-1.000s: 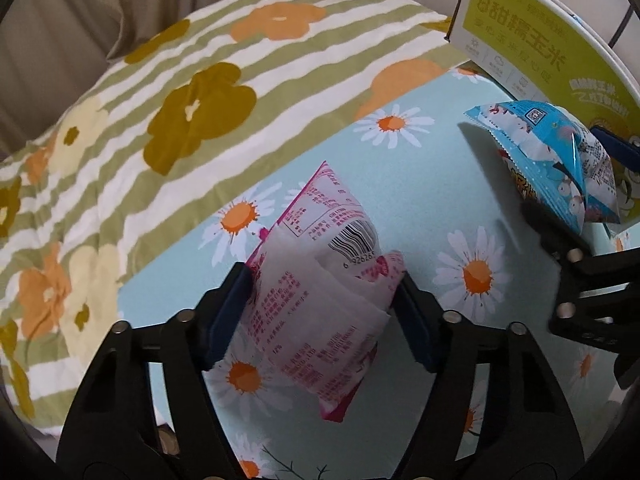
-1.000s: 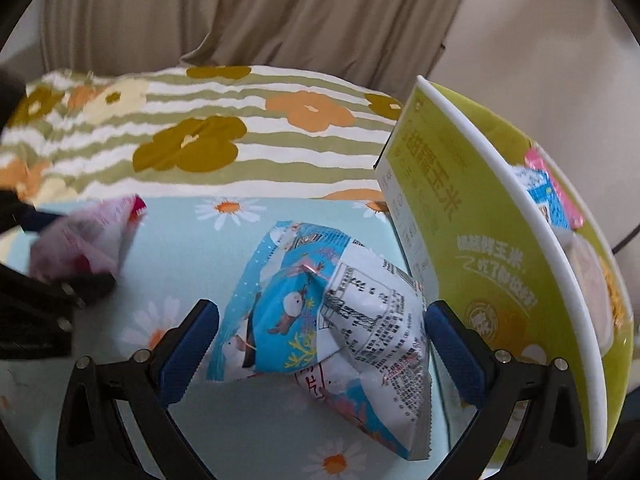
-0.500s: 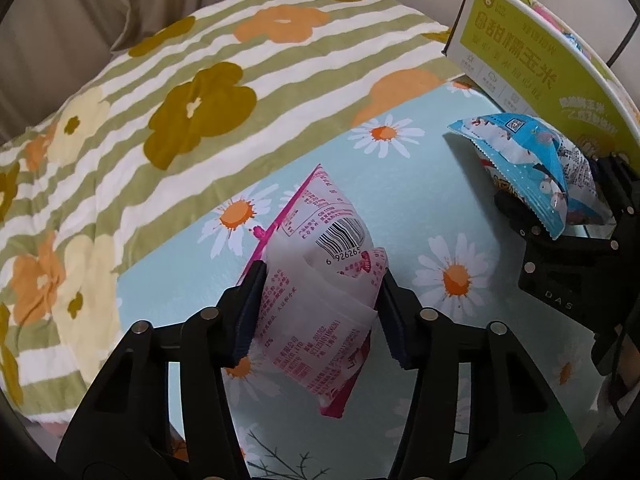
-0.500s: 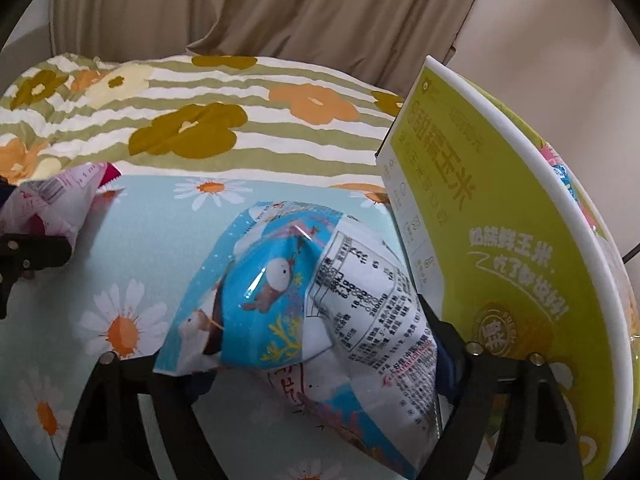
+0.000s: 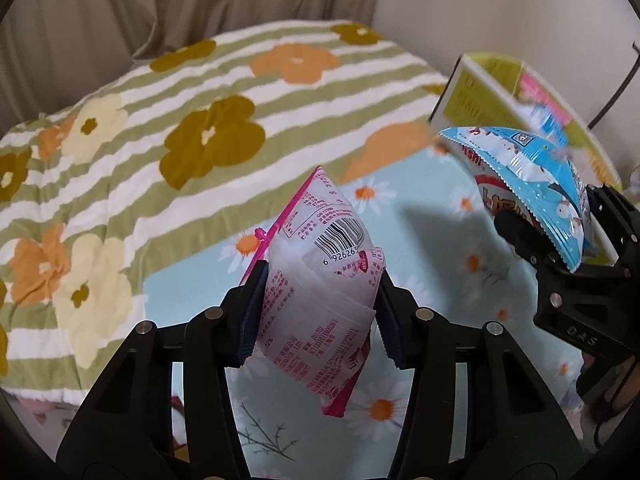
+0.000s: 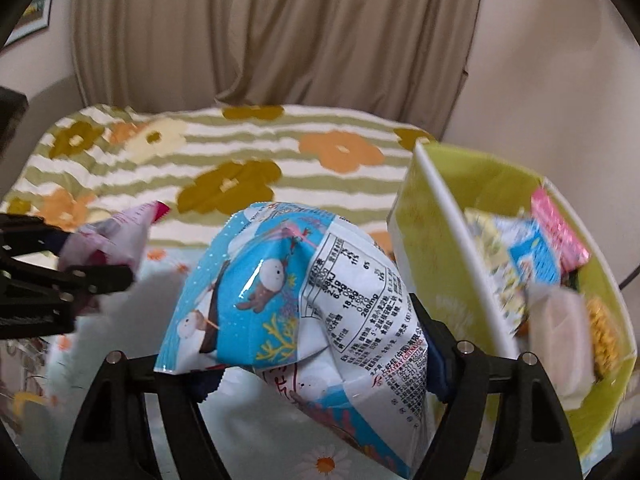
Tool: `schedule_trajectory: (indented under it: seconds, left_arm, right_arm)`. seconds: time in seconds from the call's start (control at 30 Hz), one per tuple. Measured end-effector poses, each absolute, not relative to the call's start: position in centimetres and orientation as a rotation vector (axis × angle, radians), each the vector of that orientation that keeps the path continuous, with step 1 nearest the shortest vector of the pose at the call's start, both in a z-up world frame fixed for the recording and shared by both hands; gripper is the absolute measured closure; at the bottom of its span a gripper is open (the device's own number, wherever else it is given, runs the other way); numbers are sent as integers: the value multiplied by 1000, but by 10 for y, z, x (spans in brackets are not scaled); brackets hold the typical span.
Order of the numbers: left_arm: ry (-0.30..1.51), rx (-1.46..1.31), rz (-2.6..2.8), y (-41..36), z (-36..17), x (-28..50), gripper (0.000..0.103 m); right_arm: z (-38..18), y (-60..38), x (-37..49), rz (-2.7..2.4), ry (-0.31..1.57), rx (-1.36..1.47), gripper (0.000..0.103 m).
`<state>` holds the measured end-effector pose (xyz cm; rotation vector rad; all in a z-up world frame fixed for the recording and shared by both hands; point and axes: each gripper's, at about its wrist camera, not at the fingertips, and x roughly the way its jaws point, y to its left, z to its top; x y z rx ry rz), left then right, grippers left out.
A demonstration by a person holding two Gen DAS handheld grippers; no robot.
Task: Organize snacks
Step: 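Carry both bags over the box and open both tools to drop them in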
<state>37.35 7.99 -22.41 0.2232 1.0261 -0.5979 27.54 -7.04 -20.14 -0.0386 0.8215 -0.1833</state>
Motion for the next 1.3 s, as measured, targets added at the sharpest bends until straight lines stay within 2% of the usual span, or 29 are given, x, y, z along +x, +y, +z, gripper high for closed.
schedule_trajectory:
  seconds: [0.3, 0.63, 0.83, 1.1, 1.13, 1.23, 1.3]
  left_arm:
    - [918, 185, -607, 46, -151, 355, 57]
    - [850, 118, -597, -57, -96, 317, 57]
    - [844, 100, -581, -143, -92, 300, 57]
    - [919, 98, -497, -217, -121, 292, 56]
    - [927, 108, -474, -224, -124, 291, 49]
    - [952, 139, -436, -233, -130, 290, 1]
    - [939, 148, -432, -233, -128, 284, 0]
  right_arm:
    - [-125, -105, 252, -131, 747, 27, 29]
    - [-78, -203, 222, -82, 715, -5, 29]
    - [-72, -281, 216, -58, 706, -11, 29]
    - [-92, -346, 224, 9, 757, -7, 29]
    - [-93, -350, 225, 15, 760, -8, 29]
    - [-99, -359, 227, 33, 770, 7, 29]
    - [-103, -362, 227, 40, 776, 23, 29]
